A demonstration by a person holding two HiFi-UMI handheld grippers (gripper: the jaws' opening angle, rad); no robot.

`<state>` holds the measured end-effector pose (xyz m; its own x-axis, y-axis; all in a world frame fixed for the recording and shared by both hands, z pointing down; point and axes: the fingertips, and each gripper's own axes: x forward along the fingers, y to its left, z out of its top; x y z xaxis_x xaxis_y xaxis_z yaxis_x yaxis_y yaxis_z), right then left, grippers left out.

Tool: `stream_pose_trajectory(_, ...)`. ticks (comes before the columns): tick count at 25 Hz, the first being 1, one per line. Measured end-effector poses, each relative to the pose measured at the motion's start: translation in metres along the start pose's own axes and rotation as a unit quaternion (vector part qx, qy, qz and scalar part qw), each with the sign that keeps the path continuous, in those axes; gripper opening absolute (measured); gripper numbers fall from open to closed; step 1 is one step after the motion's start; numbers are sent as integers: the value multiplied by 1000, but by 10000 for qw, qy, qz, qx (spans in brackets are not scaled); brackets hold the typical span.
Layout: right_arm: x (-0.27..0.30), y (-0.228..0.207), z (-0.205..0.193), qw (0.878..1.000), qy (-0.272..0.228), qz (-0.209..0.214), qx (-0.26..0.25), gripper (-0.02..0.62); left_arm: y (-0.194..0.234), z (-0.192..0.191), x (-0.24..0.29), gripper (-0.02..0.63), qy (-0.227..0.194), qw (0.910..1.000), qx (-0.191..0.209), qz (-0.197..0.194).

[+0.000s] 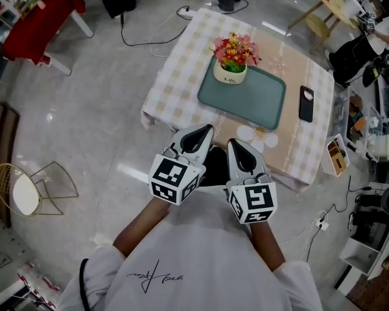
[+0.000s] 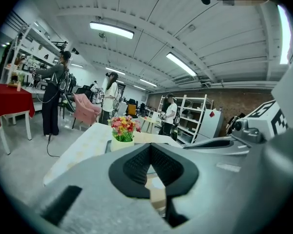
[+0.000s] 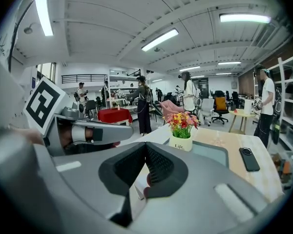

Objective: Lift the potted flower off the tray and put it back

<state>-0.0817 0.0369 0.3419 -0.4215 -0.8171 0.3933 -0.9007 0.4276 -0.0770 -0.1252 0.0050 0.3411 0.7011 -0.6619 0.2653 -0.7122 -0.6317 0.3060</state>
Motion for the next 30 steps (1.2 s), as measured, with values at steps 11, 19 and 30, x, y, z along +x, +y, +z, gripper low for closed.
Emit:
stream_pose_trajectory(11,33,-37,6,9999,26,51,127,15,13,6,41,0,44,9999,131,-85)
stream_pose_trajectory(19,64,-75,10,9998,134,110,133,38,28,4,81,12,295,9995,125,9)
stream_pose_trajectory(30,110,-119,-3,9985,408,255,278,61,56,-10,131,85,644,9979,87,71)
